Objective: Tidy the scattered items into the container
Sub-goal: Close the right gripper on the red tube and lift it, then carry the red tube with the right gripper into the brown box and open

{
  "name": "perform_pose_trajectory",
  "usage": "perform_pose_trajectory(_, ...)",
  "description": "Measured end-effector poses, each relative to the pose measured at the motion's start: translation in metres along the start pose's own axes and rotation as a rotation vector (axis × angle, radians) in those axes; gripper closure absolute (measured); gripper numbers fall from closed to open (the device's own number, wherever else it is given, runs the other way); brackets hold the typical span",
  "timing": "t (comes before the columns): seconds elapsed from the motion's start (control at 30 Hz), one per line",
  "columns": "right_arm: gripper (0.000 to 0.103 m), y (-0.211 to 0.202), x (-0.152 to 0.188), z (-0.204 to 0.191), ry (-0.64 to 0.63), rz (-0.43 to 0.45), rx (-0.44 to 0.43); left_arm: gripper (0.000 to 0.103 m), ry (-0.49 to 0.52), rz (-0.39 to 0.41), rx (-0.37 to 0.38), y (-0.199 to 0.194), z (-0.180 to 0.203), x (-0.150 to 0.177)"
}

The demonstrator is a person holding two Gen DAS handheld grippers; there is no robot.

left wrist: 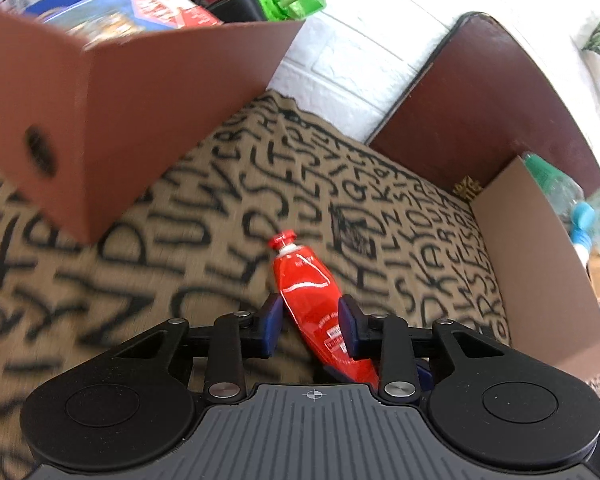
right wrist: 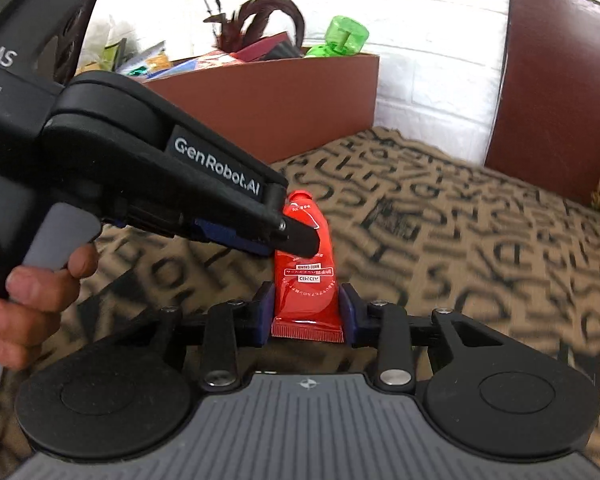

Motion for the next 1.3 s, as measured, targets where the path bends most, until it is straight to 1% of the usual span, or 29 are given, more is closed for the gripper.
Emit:
perform_pose_trajectory(0.03,0.064,-0.007,0.005,-0.005,-0.003,-0.002,-0.003,0.053,0.006,-0.003,0.006,-0.005,0.0,0.006)
perform_pose_trajectory(0.1,0.064,-0.02,0.015,-0.015,-0.012,-0.005,-0.008,0.044,0.031,-0.002,0.018,-0.015,0.003,0.017)
perform_pose_trajectory(0.13,0.064,-0.026,0.019,-0.019,-0.011,-0.007,-0.01,0.042,0.05,0.002,0.018,-0.019,0.005,0.022)
perform_pose_trajectory(0.2,0.064,-0.033,0.025,-0.026,-0.006,-0.008,-0.009,0.033,0.092,0.006,-0.005,-0.022,0.011,0.026)
perform_pose_trajectory(0.27,0.064,-0.038,0.028,-0.032,-0.014,-0.007,0.002,0.028,0.105,-0.007,-0.031,-0.021,0.017,0.027)
perform_pose_trajectory(0.3,0.064,-0.039,0.028,-0.034,-0.019,-0.008,0.01,0.029,0.108,-0.014,-0.049,-0.02,0.018,0.027)
perform_pose_trajectory(0.37,0.064,-0.04,0.029,-0.036,-0.021,-0.012,0.023,0.032,0.129,-0.026,-0.079,-0.019,0.021,0.028)
perform_pose_trajectory(0.43,0.063,-0.04,0.029,-0.035,-0.014,-0.016,0.028,0.052,0.16,-0.026,-0.125,-0.018,0.019,0.028)
perform_pose_trajectory(0.47,0.062,-0.039,0.028,-0.035,-0.012,-0.017,0.03,0.06,0.167,-0.027,-0.129,-0.018,0.019,0.029)
perform_pose_trajectory(0.5,0.062,-0.039,0.028,-0.034,-0.013,-0.018,0.032,0.065,0.163,-0.03,-0.125,-0.019,0.017,0.029)
perform_pose_trajectory(0.57,0.062,-0.038,0.028,-0.034,-0.016,-0.021,0.037,0.067,0.152,-0.039,-0.126,-0.019,0.015,0.029)
perform_pose_trajectory(0.6,0.062,-0.038,0.027,-0.034,-0.018,-0.022,0.038,0.062,0.149,-0.045,-0.131,-0.018,0.015,0.028)
perform_pose_trajectory(0.67,0.062,-0.037,0.027,-0.035,-0.023,-0.023,0.043,0.047,0.141,-0.054,-0.133,-0.017,0.017,0.027)
perform_pose_trajectory(0.7,0.062,-0.036,0.026,-0.036,-0.027,-0.023,0.045,0.043,0.14,-0.06,-0.131,-0.016,0.019,0.027)
perform_pose_trajectory(0.73,0.062,-0.036,0.026,-0.037,-0.029,-0.024,0.046,0.042,0.146,-0.063,-0.134,-0.015,0.02,0.027)
perform_pose_trajectory(0.77,0.062,-0.036,0.026,-0.037,-0.029,-0.024,0.047,0.044,0.163,-0.064,-0.143,-0.013,0.022,0.027)
perform_pose_trajectory(0.83,0.062,-0.035,0.026,-0.037,-0.022,-0.025,0.047,0.051,0.191,-0.059,-0.163,-0.011,0.022,0.027)
perform_pose_trajectory(0.87,0.062,-0.034,0.026,-0.036,-0.017,-0.025,0.046,0.062,0.193,-0.057,-0.166,-0.01,0.022,0.026)
perform_pose_trajectory(0.97,0.063,-0.031,0.024,-0.035,0.002,-0.025,0.046,0.066,0.169,-0.054,-0.151,-0.011,0.018,0.025)
perform_pose_trajectory(1.03,0.065,-0.03,0.023,-0.034,0.011,-0.028,0.048,0.066,0.151,-0.052,-0.139,-0.011,0.016,0.023)
perform_pose_trajectory(1.13,0.067,-0.029,0.023,-0.033,0.02,-0.031,0.049,0.069,0.167,-0.054,-0.137,-0.011,0.016,0.023)
perform_pose_trajectory(1.17,0.069,-0.03,0.023,-0.033,0.028,-0.032,0.052,0.073,0.171,-0.057,-0.138,-0.013,0.016,0.023)
perform_pose_trajectory(1.2,0.071,-0.031,0.023,-0.032,0.035,-0.034,0.058,0.079,0.163,-0.062,-0.133,-0.015,0.016,0.024)
perform_pose_trajectory(1.27,0.074,-0.035,0.024,-0.033,0.037,-0.04,0.066,0.085,0.136,-0.072,-0.109,-0.021,0.014,0.025)
perform_pose_trajectory(1.3,0.086,-0.037,0.025,-0.034,0.039,-0.043,0.061,0.089,0.12,-0.076,-0.093,-0.023,0.013,0.026)
Point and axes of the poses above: each gripper's, at about its wrist camera, not at the fingertips, and y roughly the way its jaws point, z to its right, x to its underside, the point moved 10 cm from there along y, roughly the way its jaws point, and after that the axes turned 1 degree about x, right-handed, at the moved point
